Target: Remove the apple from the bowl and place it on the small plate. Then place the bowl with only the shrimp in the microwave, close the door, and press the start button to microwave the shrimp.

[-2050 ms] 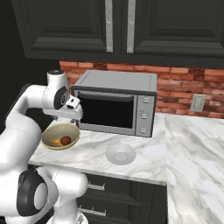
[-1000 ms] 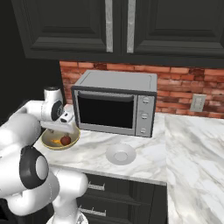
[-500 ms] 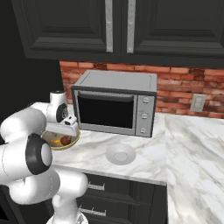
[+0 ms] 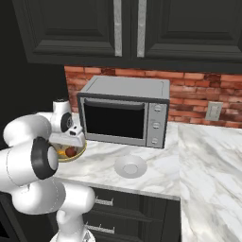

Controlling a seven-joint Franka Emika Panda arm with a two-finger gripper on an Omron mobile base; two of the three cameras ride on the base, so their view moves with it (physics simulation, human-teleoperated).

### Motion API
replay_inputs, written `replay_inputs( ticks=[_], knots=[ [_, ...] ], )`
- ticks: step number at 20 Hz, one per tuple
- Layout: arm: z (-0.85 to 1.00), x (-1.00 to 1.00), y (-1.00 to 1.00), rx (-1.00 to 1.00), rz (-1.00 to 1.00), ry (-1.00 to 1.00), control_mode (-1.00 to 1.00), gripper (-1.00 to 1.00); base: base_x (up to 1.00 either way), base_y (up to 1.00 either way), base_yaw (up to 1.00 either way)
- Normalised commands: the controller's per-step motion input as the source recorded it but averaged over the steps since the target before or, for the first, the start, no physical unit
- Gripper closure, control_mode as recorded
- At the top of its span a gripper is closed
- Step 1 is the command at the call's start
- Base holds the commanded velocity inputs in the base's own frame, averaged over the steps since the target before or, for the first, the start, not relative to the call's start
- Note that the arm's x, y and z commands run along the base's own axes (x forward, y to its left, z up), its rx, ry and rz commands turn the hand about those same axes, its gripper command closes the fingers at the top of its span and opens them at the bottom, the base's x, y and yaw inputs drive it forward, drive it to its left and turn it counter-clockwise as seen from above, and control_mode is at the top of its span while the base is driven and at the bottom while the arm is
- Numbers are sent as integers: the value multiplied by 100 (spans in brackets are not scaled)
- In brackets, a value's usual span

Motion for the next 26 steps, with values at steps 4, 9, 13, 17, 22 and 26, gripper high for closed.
replay_inputs(
  ticks=[4, 9, 13, 17, 22, 26],
  knots=[
    [-23, 0, 0, 0, 0, 0, -100, -100, 0, 0, 0],
    [-20, 0, 0, 0, 0, 1, -100, -100, 0, 0, 0],
    [-23, 0, 1, 0, 0, 3, -100, -100, 0, 0, 0],
    [-28, 0, 1, -3, 0, 3, -100, 100, 0, 0, 0],
    [-5, -4, 0, -1, 0, 0, -100, 100, 0, 0, 0],
    [71, -29, 0, -2, 0, -4, -100, 100, 0, 0, 0]
  ],
)
